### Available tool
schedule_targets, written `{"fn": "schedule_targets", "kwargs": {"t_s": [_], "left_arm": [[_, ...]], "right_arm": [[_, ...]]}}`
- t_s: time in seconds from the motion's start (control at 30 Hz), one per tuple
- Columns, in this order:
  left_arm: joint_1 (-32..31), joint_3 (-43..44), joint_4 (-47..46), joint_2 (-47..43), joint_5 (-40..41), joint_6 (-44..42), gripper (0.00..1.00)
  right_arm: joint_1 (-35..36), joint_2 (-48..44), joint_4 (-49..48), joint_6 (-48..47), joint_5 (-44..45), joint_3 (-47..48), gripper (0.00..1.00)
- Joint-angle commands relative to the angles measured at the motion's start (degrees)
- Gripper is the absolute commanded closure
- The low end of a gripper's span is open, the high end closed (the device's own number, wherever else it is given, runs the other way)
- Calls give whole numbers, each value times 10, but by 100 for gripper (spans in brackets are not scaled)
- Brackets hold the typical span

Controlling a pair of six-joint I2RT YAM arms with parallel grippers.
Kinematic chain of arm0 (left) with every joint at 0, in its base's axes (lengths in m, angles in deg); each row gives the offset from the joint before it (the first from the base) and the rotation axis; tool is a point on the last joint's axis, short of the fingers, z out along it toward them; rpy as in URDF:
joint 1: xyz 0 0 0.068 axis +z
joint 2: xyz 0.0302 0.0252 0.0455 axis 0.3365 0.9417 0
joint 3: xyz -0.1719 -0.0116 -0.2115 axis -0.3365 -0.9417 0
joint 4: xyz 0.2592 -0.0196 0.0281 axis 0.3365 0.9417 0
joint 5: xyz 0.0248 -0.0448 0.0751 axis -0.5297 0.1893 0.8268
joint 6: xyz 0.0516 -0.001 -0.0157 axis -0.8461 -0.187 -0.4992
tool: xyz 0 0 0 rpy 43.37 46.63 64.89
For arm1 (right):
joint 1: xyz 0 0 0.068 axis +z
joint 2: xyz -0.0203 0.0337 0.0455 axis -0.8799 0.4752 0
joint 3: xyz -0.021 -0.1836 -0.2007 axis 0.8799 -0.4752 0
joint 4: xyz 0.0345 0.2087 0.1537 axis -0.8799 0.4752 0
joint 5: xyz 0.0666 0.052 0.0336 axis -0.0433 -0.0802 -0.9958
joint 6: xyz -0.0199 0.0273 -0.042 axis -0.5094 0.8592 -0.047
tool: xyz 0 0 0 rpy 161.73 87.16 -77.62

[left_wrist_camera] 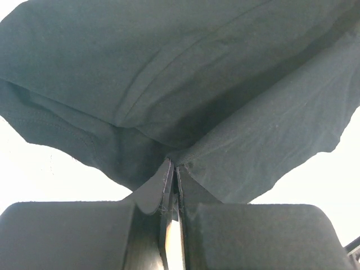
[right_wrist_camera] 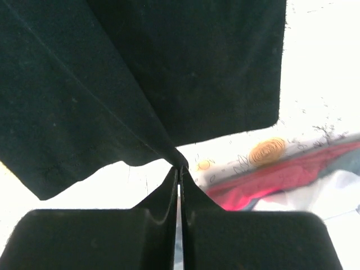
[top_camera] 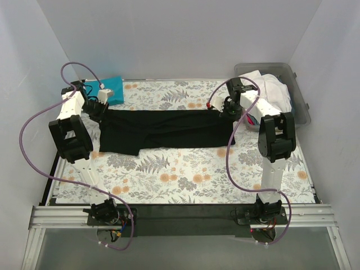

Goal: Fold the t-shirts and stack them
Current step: Fold the tshirt

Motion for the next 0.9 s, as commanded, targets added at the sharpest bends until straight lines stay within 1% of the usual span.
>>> {"fn": "schedule_targets", "kwargs": {"t_s": [0.0, 0.07, 0.1, 0.17, 0.23, 0.27, 0.3, 0.37, 0.43, 0.47, 0.5, 0.57, 0.6, 0.73, 0.8, 0.87], "left_arm": [[-1, -10, -34, -5, 8, 10, 100], [-1, -14, -55, -6, 11, 29, 96], [-1, -14, -64, -9, 13, 41, 88], [2, -17, -92, -14, 20, 73, 79], [10, -17, -95, -26, 14, 84, 64], [14, -18, -90, -34, 11, 97, 59], [18, -21, -83, -39, 2, 106, 56], [39, -32, -63, -51, -10, 113, 52], [57, -69, -50, -78, -37, 113, 51], [74, -89, -48, -103, -45, 113, 49], [84, -127, -51, -115, -52, 114, 48], [101, -166, -49, -135, -65, 99, 48], [106, -203, -52, -154, -67, 97, 47], [116, -272, -68, -185, -78, 74, 47], [118, -294, -74, -194, -83, 68, 47], [119, -316, -85, -198, -82, 59, 47]], "right_arm": [[-4, 20, -2, -44, 13, 19, 99], [-4, 31, -8, -35, 21, 26, 99], [-5, 34, -11, -27, 27, 29, 93], [-5, 33, -14, -17, 29, 41, 76], [-8, 17, -13, 7, 29, 51, 62], [-10, 6, -9, 17, 23, 53, 46], [-11, -5, -5, 24, 16, 47, 43], [-14, -45, 13, 51, 1, 33, 40], [-15, -83, 28, 74, -26, -3, 39], [-15, -95, 41, 96, -46, -17, 39], [-15, -103, 46, 110, -57, -30, 38], [-15, -126, 52, 135, -76, -72, 39], [-16, -130, 52, 163, -91, -86, 39], [-28, -127, 49, 221, -118, -127, 41], [-35, -118, 49, 250, -138, -130, 43], [-41, -110, 41, 262, -140, -135, 43]]}}
